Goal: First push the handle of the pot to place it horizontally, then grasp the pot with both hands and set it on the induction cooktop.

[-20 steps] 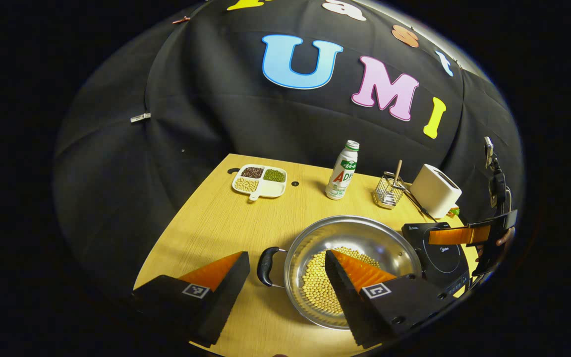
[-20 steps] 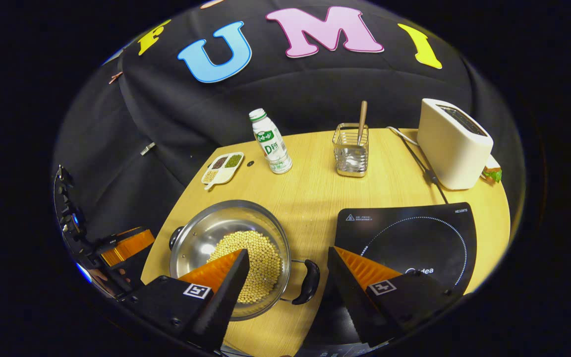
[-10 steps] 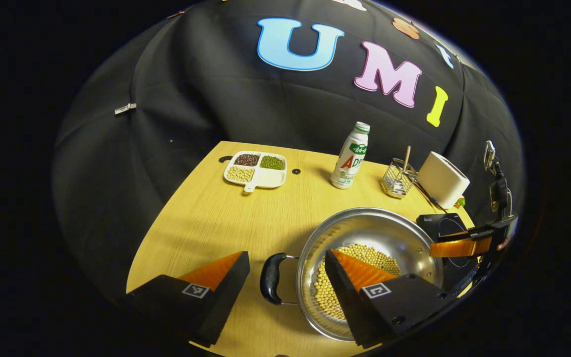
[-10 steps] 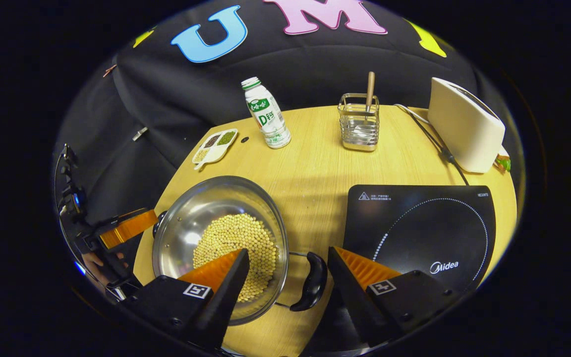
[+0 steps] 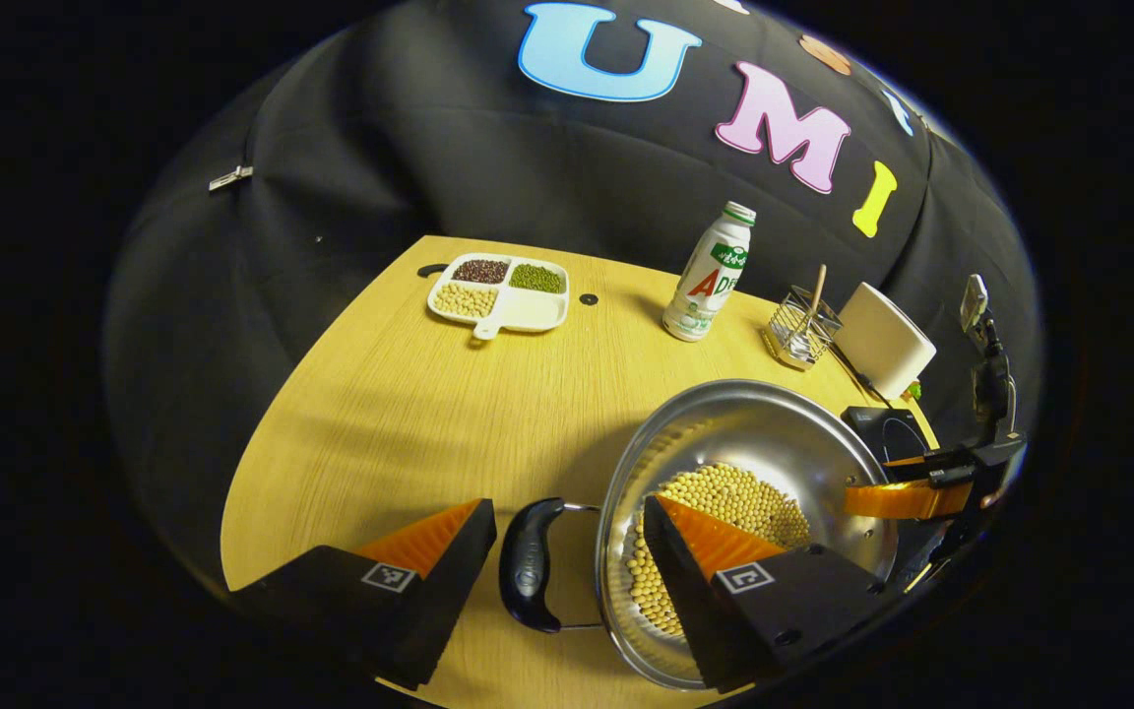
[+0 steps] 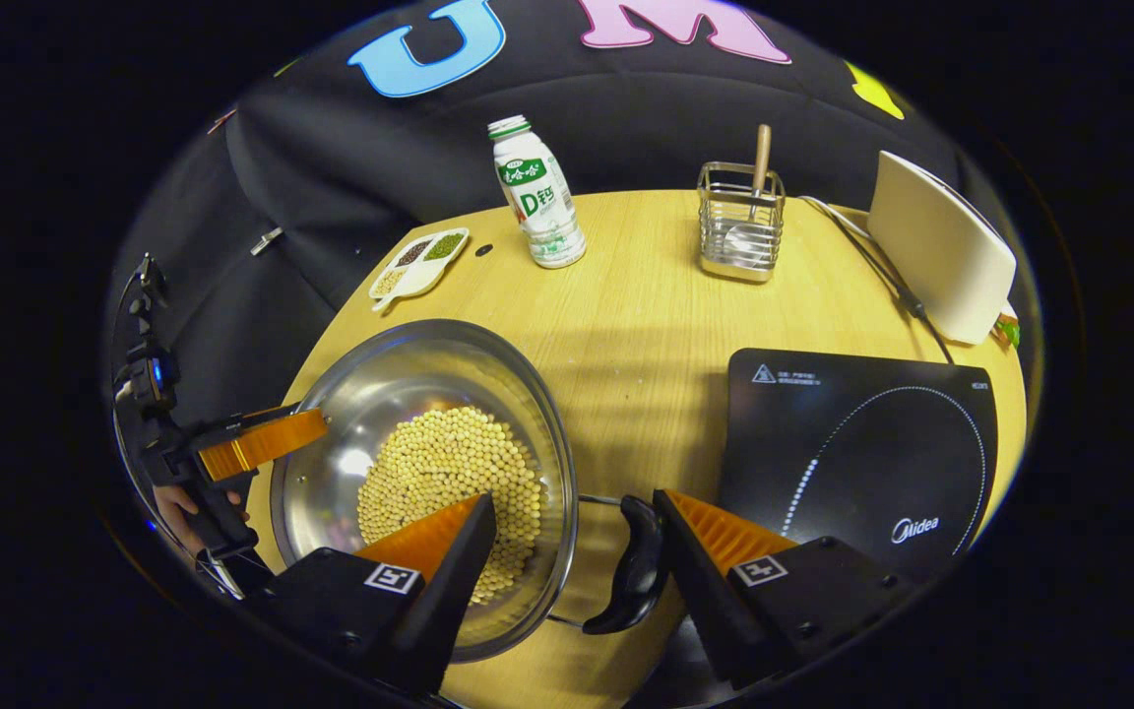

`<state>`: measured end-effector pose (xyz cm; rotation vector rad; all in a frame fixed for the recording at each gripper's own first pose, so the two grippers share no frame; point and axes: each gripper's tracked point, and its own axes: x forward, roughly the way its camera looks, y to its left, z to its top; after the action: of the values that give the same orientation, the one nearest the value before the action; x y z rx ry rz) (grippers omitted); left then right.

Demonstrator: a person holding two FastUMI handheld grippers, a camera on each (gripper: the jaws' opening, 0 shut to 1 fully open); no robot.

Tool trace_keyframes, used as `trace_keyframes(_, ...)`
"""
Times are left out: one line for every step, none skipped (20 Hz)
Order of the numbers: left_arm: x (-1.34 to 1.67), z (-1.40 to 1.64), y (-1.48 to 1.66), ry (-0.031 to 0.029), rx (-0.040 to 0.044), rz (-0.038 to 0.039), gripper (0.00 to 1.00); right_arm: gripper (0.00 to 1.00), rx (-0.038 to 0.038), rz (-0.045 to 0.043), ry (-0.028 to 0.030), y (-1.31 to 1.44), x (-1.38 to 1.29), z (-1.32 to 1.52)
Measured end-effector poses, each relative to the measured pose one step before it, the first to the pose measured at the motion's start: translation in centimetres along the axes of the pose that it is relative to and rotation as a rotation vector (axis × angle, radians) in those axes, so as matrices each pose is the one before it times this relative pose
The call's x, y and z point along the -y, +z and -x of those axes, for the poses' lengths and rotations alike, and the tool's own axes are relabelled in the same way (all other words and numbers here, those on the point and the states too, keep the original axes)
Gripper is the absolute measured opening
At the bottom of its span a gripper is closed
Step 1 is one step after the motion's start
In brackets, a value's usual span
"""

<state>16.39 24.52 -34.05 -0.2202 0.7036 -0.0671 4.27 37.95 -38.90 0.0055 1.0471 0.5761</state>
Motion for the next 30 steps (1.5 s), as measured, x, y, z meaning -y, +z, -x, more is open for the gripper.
trace_keyframes(-0.048,-0.207,-0.208,-0.00501,-0.00617,0.00827,0.95,0.97,-0.00844,-0.0008,-0.00141,-0.321,-0.24,-0.635)
trace_keyframes(-0.093,-0.044,-0.119,-0.00484,-0.00354,0.00921,0.94,0.97,-0.00514,0.00425,-0.00209,-0.029,-0.316,-0.257)
trace_keyframes(-0.258,-0.08,-0.337,-0.00287,-0.00973,0.00598,0.94,0.97,-0.00355,0.00901,-0.00229,-0.222,-0.233,-0.259)
trace_keyframes(-0.125,-0.188,-0.204,0.0017,-0.00836,0.00141,0.92,0.97,-0.00194,0.0182,-0.01813,-0.14,0.196,-0.399)
trace_keyframes(-0.32,-0.132,-0.159,0.00551,-0.0082,-0.00162,0.9,0.94,-0.00071,0.01123,-0.00906,0.024,0.111,-0.17)
trace_keyframes(-0.437,-0.054,-0.118,0.00339,-0.00436,-0.00281,0.89,0.89,-0.00431,0.00414,-0.01098,-0.196,0.012,-0.359)
trace_keyframes(-0.509,0.137,-0.14,0.00064,-0.00461,-0.00202,0.88,0.78,-0.01429,-0.00376,0.0035,-0.418,-0.234,-0.381)
trace_keyframes(-0.326,-0.027,-0.099,-0.00168,-0.00613,-0.00235,0.84,0.77,-0.01664,-0.00087,-0.00237,-0.382,-0.059,-0.148)
trace_keyframes(-0.225,-0.296,-0.325,0.00225,-0.01125,-0.00065,0.81,0.77,-0.02165,0.00777,-0.00407,-0.584,-0.04,-0.445)
trace_keyframes(-0.276,-0.044,-0.315,0.00285,-0.01141,0.0039,0.76,0.77,0.00323,0.01402,-0.02154,-0.09,0.179,0.101)
trace_keyframes(-0.313,-0.143,-0.179,0.00963,-0.00521,0.00397,0.73,0.77,0.01582,0.0015,-0.00254,0.412,0.216,-0.211)
trace_keyframes(-0.235,0.134,0.24,0.00661,0.00943,0.00166,0.7,0.74,-0.00897,-0.01365,0.00368,-0.402,-0.186,-0.197)
trace_keyframes(-0.036,-0.034,0.055,0.00115,0.00576,0.00233,0.7,0.73,0.00902,-0.02202,-0.00105,0.364,-0.068,0.118)
trace_keyframes(-0.178,0.163,-0.214,0.00328,-0.00536,0.0025,0.67,0.71,-0.00943,-0.02081,0.00223,-0.198,0.119,-0.183)
trace_keyframes(-0.033,0.011,-0.083,-0.00181,0.00172,0.0052,0.66,0.7,0.00275,-0.0146,0.00261,0.106,-0.155,0.022)
trace_keyframes(-0.041,0.171,-0.027,0.00203,-0.00062,0.00399,0.65,0.67,-0.01301,-0.00783,0.00288,-0.156,0.033,0.058)
trace_keyframes(0.024,0.073,-0.105,0.00089,-0.00216,0.0026,0.64,0.62,-0.00366,-0.00251,0.00508,0.065,-0.047,0.315)
trace_keyframes(0.044,0.206,-0.191,-0.00529,-0.0032,0.00474,0.63,0.65,0.00324,-0.00351,-0.00321,0.001,-0.04,-0.247)
trace_keyframes(0.124,0.243,-0.227,-0.00429,-0.00011,0.00918,0.62,0.63,-0.00295,0.00718,0.00342,-0.091,-0.01,0.049)
trace_keyframes(0.045,0.178,-0.102,0.00027,-0.00249,0.01217,0.59,0.63,0.00099,0.0154,0.00067,-0.101,-0.028,0.11)
trace_keyframes(0.11,0.186,-0.39,-0.00062,-0.00738,0.00857,0.59,0.63,0.00208,0.01185,-0.00177,-0.134,0.058,0.362)
trace_keyframes(0.118,0.368,-0.288,-0.00051,-0.00491,0.00614,0.57,0.63,0.0049,0.00775,0.00021,0.034,-0.028,0.422)
trace_keyframes(0.163,0.535,0.08,0.00159,0.00352,0.00496,0.57,0.63,0.0033,0.00574,0.00212,0.036,-0.05,0.519)
trace_keyframes(0.219,0.55,0.239,0.00304,0.00681,-0.00294,0.57,0.63,0.00466,0.00339,0.00228,0.182,-0.035,0.474)
trace_keyframes(0.283,0.592,0.113,0.00419,0.0038,-0.00608,0.57,0.63,0.00226,0.00228,0.00213,0.196,0.013,0.602)
trace_keyframes(0.377,0.623,0.387,0.00387,0.00464,-0.00597,0.57,0.63,0.00651,-0.00137,0.00166,0.277,0.033,0.697)
trace_keyframes(0.503,0.675,0.375,0.00074,0.00527,-0.00641,0.57,0.63,0.00941,-0.00073,0.00038,0.266,0.091,0.853)
trace_keyframes(0.585,0.594,0.368,-0.00093,0.00083,-0.00602,0.57,0.59,0.00739,0.00117,-0.00229,0.169,0.186,0.955)
trace_keyframes(0.649,0.564,0.181,-0.0042,0.00238,-0.00466,0.57,0.63,0.0004,-0.00345,-0.00724,-0.018,0.369,0.965)
trace_keyframes(0.761,0.683,0.237,-0.00585,-0.00048,-0.00337,0.57,0.63,0.00856,-0.00672,-0.00694,0.126,0.381,0.972)
